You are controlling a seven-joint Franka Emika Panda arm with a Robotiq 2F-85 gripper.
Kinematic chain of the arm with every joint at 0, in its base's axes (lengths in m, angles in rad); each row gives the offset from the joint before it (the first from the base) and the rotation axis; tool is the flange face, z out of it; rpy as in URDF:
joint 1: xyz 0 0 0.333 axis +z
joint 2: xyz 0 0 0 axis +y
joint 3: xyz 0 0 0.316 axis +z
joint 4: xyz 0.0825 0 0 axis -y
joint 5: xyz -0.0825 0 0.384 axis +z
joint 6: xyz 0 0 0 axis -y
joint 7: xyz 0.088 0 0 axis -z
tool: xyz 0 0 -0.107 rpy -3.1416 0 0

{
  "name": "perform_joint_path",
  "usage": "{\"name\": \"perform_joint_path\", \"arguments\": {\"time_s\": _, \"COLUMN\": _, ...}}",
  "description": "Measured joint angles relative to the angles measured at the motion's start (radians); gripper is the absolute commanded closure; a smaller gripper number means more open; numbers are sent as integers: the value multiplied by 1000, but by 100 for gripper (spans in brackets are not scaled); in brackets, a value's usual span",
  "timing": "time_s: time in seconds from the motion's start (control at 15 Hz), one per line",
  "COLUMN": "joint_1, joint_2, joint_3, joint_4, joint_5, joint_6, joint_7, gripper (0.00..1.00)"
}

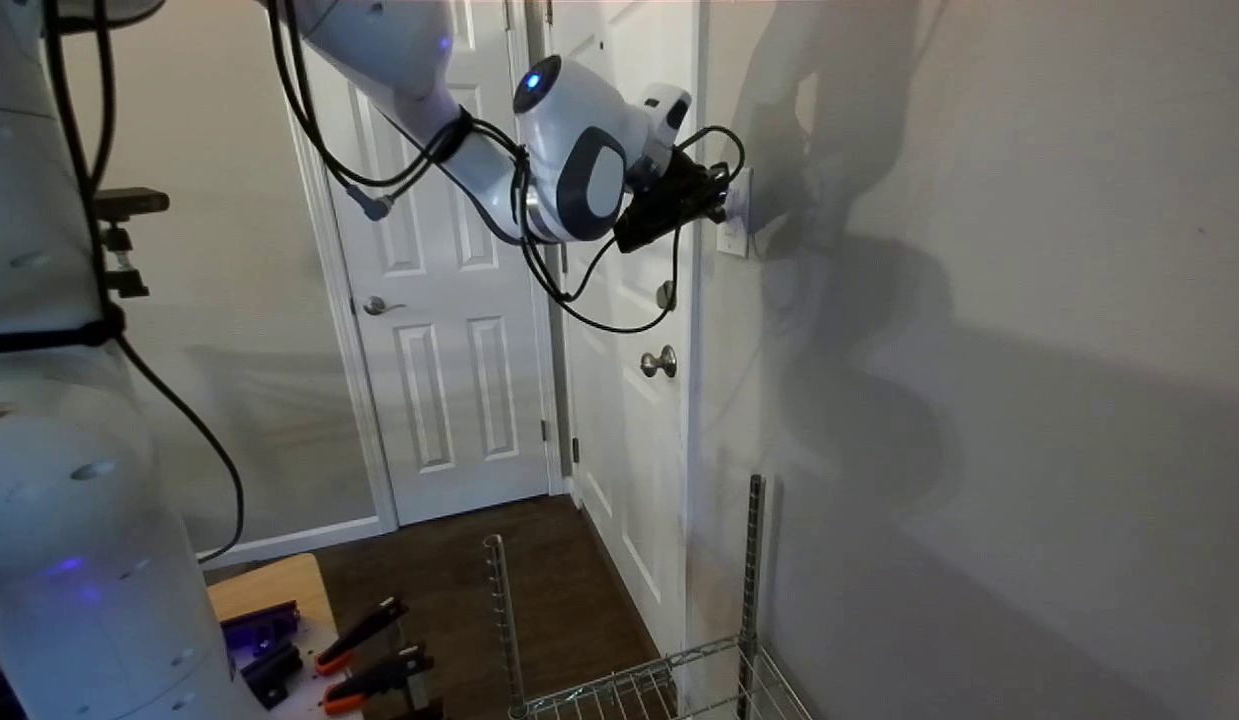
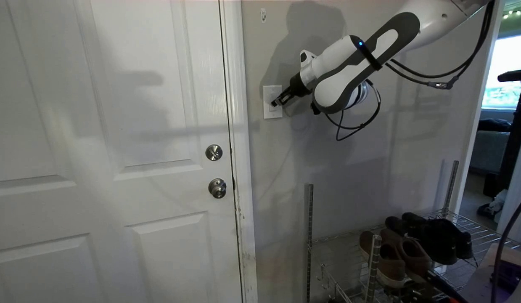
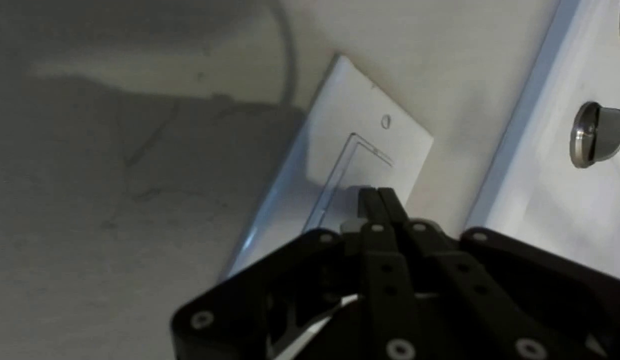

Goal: Press the switch on top to turn on the light

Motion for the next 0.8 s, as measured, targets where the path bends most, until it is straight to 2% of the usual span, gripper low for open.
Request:
{"name": "perform_joint_path", "arguments": {"time_s": 0.27, "joint_1": 66, "joint_2": 20, "joint_3": -12, "joint_4": -9, "joint_5": 144, "joint_6": 72, "joint_7": -83, "gripper": 96}}
{"name": "perform_joint_path", "arguments": {"time_s": 0.8, "joint_1": 236, "joint_2": 24, "joint_3": -89, "joint_4": 94, "joint_5": 530, "joint_6": 64, "joint_7": -399, "gripper": 97}}
